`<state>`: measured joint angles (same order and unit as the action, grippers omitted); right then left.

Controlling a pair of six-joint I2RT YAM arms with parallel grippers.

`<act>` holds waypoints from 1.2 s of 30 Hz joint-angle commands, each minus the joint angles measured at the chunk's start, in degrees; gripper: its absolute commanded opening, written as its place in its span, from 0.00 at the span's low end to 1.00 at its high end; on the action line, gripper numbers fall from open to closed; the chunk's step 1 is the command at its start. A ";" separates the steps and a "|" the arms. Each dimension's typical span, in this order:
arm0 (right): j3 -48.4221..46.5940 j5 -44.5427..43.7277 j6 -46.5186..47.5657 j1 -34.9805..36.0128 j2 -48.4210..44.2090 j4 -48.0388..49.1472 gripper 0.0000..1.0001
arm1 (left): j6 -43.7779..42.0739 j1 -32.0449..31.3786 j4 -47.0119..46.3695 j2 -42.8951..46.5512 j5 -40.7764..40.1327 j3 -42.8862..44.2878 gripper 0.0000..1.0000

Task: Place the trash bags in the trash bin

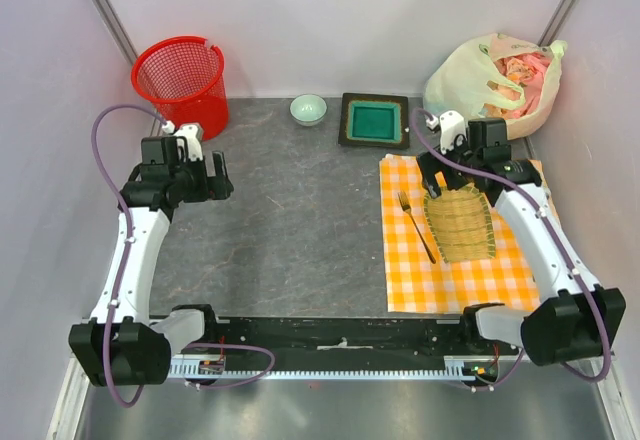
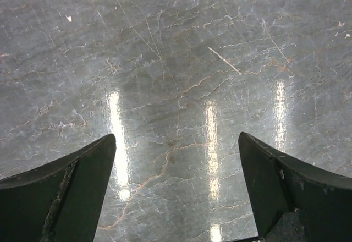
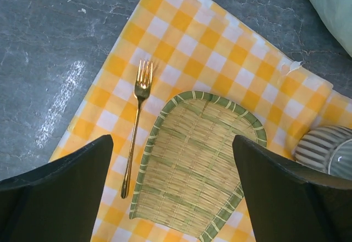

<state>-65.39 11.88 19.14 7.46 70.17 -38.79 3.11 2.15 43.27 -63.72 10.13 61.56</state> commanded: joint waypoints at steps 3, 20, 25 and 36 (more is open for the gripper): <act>-11.50 -4.67 -2.35 -0.52 6.99 -0.59 0.98 | 0.05 -0.04 -8.10 1.23 2.44 4.00 0.99; -50.72 1.76 -9.11 -22.32 36.25 4.23 0.58 | -2.24 -1.01 -18.22 -2.81 13.16 4.27 0.99; -52.56 -4.23 -13.33 -22.32 39.86 12.94 0.44 | -1.01 -1.10 -18.66 -4.39 13.68 4.09 0.99; -59.86 -16.80 -10.80 -22.93 51.82 17.34 0.39 | -1.53 -1.27 -19.10 -9.31 12.55 5.06 0.99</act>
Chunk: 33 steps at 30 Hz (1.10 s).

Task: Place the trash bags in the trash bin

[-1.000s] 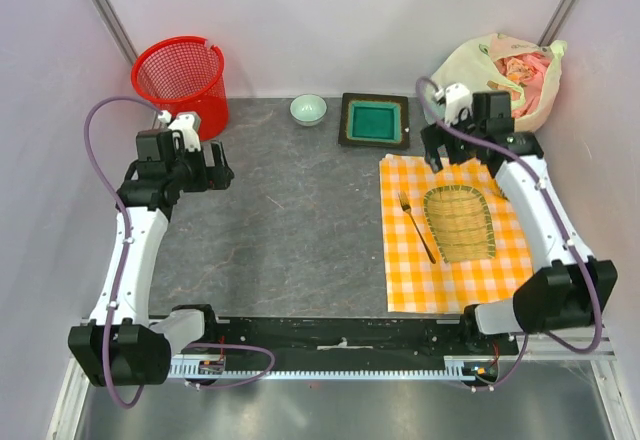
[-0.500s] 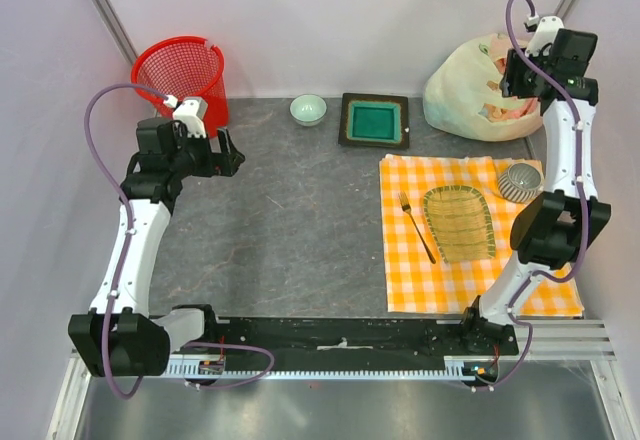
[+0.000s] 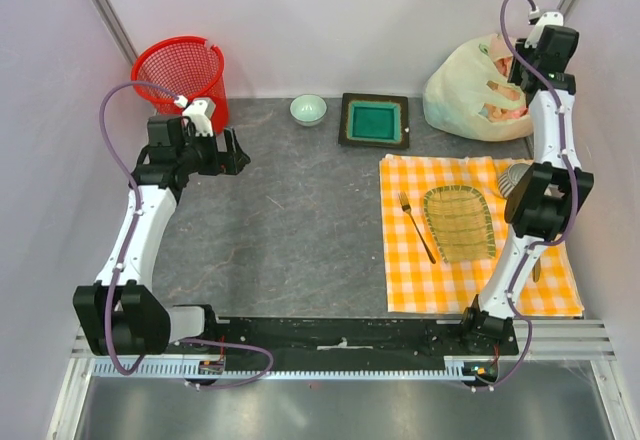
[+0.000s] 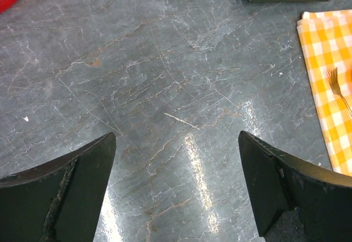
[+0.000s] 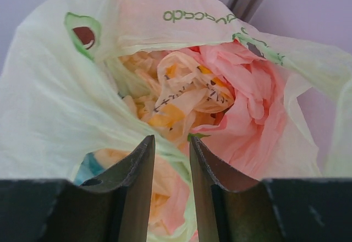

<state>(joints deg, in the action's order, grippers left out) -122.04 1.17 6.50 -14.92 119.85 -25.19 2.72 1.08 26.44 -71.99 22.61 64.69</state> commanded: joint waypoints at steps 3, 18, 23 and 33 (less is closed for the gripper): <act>-3.38 -8.20 2.28 -1.87 3.19 5.14 0.40 | -1.14 -0.20 -2.27 -1.75 0.06 1.94 0.99; -4.52 -5.84 1.76 -5.65 7.85 9.02 0.57 | -1.14 -0.20 -2.70 -4.74 1.56 2.90 0.99; -5.40 -2.75 0.00 -6.09 9.69 10.42 0.61 | -1.40 -0.20 -2.53 -5.18 1.82 2.64 0.99; -7.16 1.29 -6.33 -7.84 14.00 12.53 0.70 | -1.49 -0.20 -1.39 -5.36 0.95 2.73 0.99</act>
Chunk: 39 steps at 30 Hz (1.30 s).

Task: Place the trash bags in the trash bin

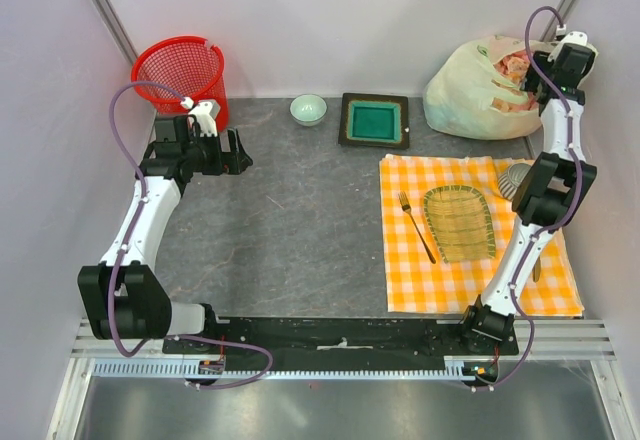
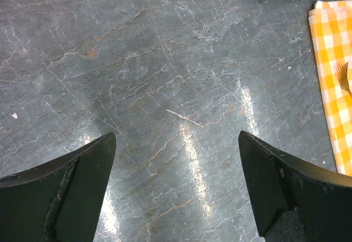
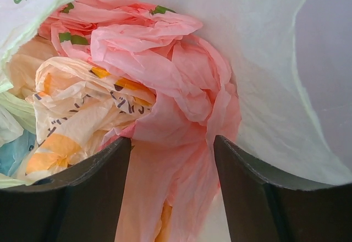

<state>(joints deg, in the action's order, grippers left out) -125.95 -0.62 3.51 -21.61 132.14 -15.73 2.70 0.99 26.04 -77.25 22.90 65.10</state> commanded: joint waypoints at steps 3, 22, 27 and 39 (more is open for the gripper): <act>-3.51 4.22 -6.14 -1.59 2.77 3.16 0.62 | -1.56 -0.12 -0.47 -0.53 0.40 2.84 0.99; 1.40 5.02 -6.58 -3.00 -7.85 12.99 0.00 | -0.42 -0.12 0.06 -2.20 1.62 4.51 0.99; 1.59 5.19 -6.50 -3.09 -10.14 14.05 0.00 | -0.06 -0.12 -0.11 -2.11 1.80 4.42 0.99; 2.73 8.61 -11.06 -3.09 -14.98 17.83 0.00 | 0.64 -0.12 -0.82 -2.37 2.24 4.24 0.99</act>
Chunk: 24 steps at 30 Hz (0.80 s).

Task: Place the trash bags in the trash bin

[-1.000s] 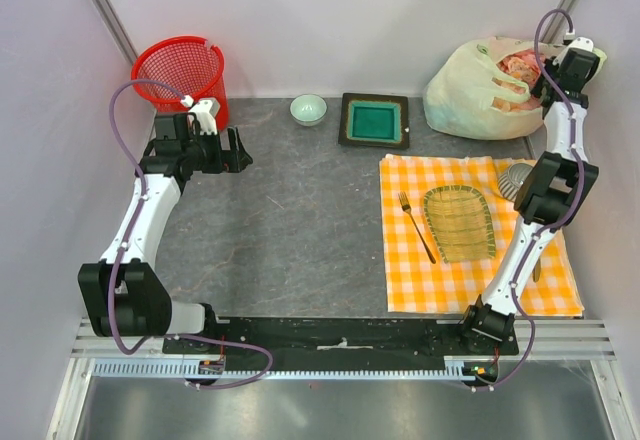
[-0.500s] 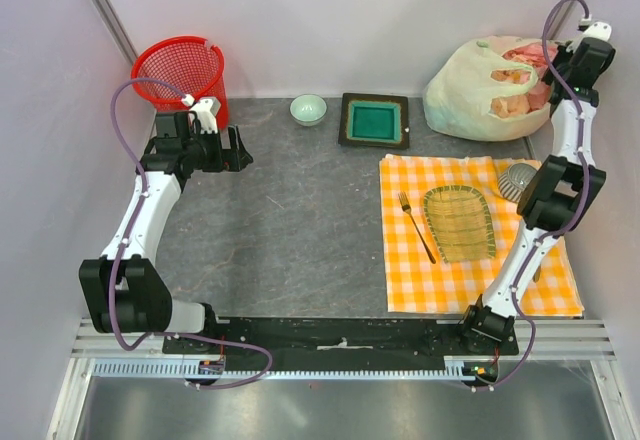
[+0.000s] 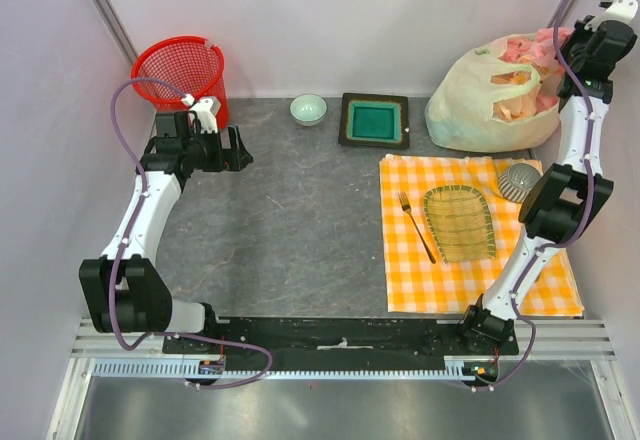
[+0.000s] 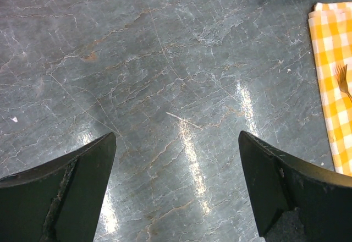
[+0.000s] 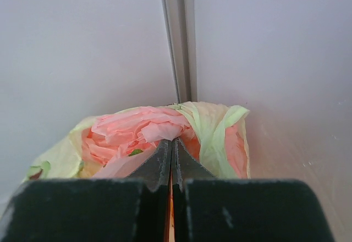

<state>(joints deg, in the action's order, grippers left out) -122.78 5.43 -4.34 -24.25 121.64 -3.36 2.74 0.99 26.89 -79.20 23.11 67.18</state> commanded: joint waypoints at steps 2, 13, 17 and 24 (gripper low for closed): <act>0.00 2.83 -2.70 -0.10 -5.01 6.17 0.00 | 0.77 -0.20 -1.67 -0.52 2.11 2.08 0.99; 9.83 3.19 14.92 7.28 -10.90 13.73 0.00 | -0.02 -0.29 -1.93 -0.34 1.94 1.90 0.99; 14.93 -1.90 27.42 12.36 -12.57 15.93 0.00 | -0.54 -2.14 -2.11 -0.34 1.15 1.90 0.99; 1.13 -3.35 21.08 10.37 -5.55 4.54 0.00 | -2.04 -3.54 -2.29 -0.34 -0.26 2.08 0.99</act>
<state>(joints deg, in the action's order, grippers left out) -108.60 2.46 23.00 -9.43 113.14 6.11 2.70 -1.91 26.68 -79.61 23.07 67.18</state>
